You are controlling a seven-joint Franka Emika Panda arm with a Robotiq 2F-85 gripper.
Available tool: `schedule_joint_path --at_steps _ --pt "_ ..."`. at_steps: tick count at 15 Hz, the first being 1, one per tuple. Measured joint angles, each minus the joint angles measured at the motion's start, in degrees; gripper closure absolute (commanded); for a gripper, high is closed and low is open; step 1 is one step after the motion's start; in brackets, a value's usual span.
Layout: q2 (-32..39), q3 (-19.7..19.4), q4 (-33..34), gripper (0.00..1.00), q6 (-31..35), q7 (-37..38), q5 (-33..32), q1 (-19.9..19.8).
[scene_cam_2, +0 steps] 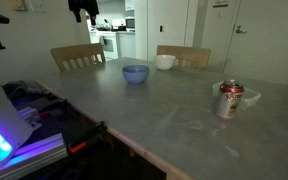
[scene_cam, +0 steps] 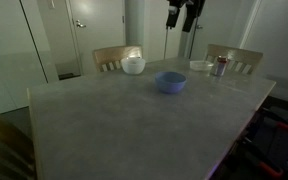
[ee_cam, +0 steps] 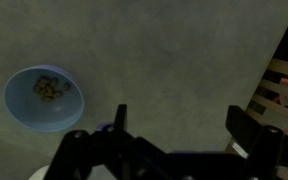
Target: Shift the colorless bowl from the right end of the table to the left end, grab the canned bottle and position it next to the colorless bowl. Afterward, move the purple bowl to the right end and place the white bowl next to it
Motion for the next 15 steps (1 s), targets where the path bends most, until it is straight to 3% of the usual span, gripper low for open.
schedule_joint_path --at_steps 11,15 --pt "0.00 0.00 0.02 0.00 -0.07 -0.02 -0.42 0.00" --pt "1.14 -0.53 1.71 0.00 -1.09 -0.43 -6.88 -1.24"
